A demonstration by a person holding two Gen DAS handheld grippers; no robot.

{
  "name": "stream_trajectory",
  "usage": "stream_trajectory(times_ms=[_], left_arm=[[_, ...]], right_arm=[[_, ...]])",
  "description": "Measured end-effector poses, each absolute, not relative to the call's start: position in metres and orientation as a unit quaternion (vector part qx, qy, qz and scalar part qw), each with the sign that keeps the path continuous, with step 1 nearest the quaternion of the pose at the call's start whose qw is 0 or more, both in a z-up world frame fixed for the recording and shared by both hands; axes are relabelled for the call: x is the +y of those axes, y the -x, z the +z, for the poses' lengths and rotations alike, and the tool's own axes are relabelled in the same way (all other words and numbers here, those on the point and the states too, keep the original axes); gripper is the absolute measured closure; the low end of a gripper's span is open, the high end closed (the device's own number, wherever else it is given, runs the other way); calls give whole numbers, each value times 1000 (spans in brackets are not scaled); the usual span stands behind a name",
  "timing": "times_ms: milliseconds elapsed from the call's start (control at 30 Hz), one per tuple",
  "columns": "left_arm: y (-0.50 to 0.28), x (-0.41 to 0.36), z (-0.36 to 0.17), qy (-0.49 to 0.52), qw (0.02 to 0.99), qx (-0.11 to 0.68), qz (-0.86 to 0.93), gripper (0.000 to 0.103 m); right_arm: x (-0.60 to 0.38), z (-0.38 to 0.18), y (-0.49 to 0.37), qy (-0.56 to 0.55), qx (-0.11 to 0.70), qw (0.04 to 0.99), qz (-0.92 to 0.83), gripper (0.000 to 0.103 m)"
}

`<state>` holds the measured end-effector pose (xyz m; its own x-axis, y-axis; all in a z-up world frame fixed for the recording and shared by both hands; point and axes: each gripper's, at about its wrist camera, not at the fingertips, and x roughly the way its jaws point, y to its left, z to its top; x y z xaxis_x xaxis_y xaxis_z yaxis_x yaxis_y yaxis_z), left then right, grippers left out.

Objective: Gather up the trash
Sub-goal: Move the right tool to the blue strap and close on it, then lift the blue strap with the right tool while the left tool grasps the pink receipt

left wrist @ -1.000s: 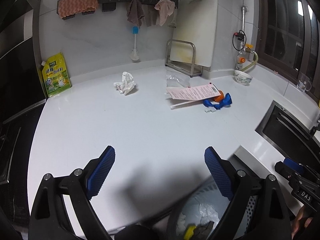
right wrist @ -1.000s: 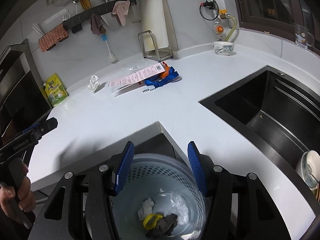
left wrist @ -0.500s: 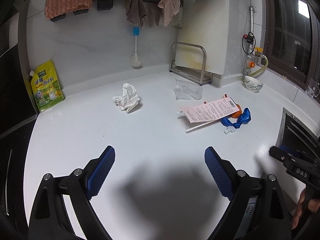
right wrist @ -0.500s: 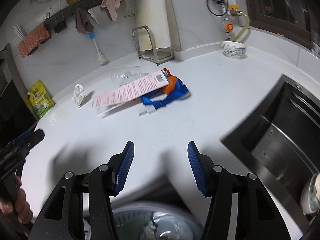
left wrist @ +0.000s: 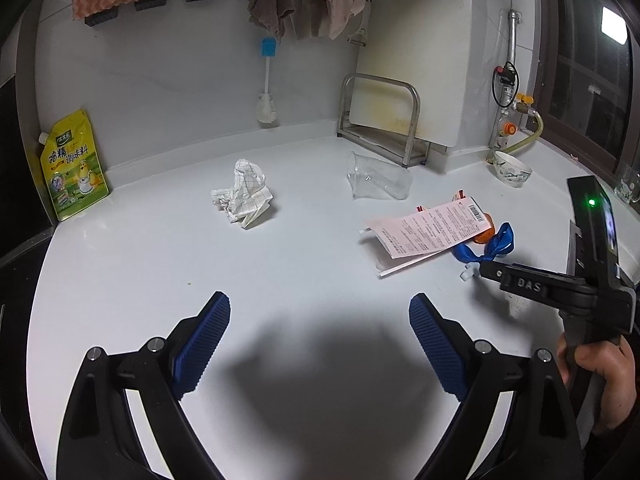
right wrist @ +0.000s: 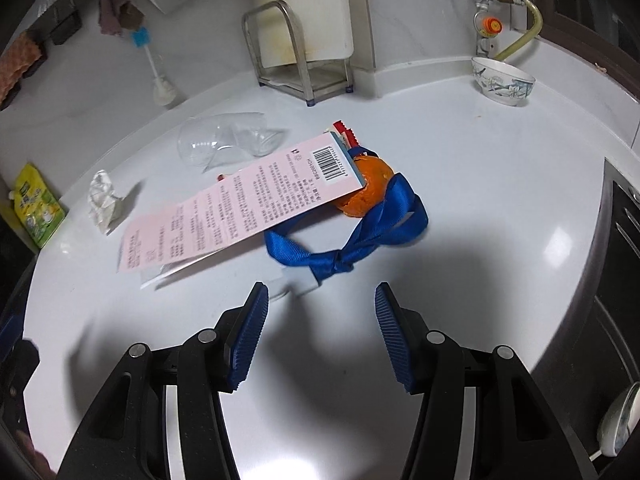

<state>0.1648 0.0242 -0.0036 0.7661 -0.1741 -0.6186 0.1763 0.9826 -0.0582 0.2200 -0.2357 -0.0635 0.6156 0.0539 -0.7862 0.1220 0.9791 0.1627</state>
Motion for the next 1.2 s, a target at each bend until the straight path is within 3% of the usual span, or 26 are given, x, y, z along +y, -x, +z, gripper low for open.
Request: stream_trajectory(times_ms=[467, 533, 633, 867, 900, 1200], left_arm=[[-174, 21, -5, 4, 939, 332, -96, 14], [-175, 20, -5, 5, 938, 332, -97, 14], [-175, 17, -4, 5, 938, 332, -97, 14], [-180, 9, -2, 8, 937, 335, -103, 14], [-181, 7, -2, 10, 936, 336, -105, 14], [-192, -16, -9, 4, 929, 349, -120, 14]], right_arm=[[-220, -74, -260, -53, 453, 889, -39, 49], [-219, -74, -260, -41, 451, 891, -41, 62], [-218, -73, -258, -33, 449, 892, -35, 72], [-228, -67, -241, -46, 438, 898, -12, 81], [-231, -66, -236, -51, 438, 898, -6, 93], [-259, -57, -195, -88, 432, 897, 22, 93]])
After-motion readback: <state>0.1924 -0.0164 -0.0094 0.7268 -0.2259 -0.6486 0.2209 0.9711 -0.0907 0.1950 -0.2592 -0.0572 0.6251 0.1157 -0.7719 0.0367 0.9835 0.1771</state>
